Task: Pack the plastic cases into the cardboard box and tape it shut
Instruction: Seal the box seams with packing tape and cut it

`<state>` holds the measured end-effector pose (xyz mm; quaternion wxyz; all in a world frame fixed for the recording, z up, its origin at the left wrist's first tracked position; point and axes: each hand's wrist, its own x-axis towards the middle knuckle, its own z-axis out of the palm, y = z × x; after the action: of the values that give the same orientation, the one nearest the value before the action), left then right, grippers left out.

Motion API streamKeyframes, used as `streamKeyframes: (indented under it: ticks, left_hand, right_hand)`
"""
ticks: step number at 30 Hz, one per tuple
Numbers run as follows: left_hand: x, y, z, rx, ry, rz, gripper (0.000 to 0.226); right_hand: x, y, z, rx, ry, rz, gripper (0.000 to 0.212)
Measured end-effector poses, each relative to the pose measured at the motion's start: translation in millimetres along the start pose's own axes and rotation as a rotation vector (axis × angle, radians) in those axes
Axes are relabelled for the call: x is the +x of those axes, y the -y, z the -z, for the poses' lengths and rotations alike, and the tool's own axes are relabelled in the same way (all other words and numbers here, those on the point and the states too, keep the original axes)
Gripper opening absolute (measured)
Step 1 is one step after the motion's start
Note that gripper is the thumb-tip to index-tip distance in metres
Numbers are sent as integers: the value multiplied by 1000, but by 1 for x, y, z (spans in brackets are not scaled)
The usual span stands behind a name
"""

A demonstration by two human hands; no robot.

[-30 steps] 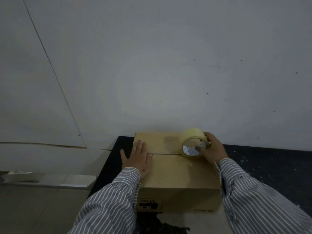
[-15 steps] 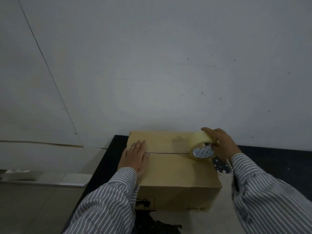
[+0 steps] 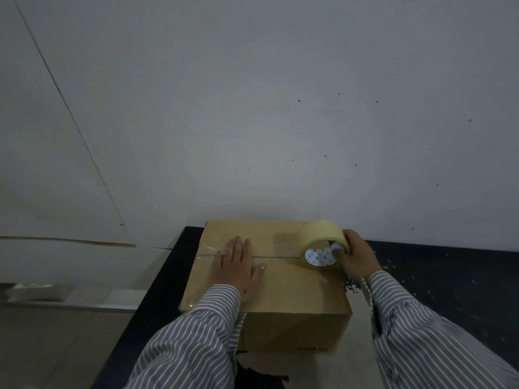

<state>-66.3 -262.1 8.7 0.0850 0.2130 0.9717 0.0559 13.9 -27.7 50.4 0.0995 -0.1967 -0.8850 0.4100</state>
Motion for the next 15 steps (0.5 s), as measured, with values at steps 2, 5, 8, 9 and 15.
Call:
streamKeyframes:
  ticks: [2, 5, 8, 9, 15]
  left_hand:
    - [0, 1, -1, -10, -10, 6, 70]
    - [-1, 6, 0, -22, -16, -7, 67]
    - [-1, 6, 1, -17, -11, 1, 69]
    - [-1, 5, 0, -10, -7, 9, 70]
    - [-2, -7, 2, 74, 10, 64, 75]
  right_hand:
    - [4, 5, 7, -56, 27, 73, 37]
    - [11, 10, 15, -144, 86, 153, 46]
    - [17, 1, 37, -247, 73, 127, 54]
    - [18, -5, 48, -299, 77, 108, 56]
    - [6, -38, 69, -437, 207, 31, 59]
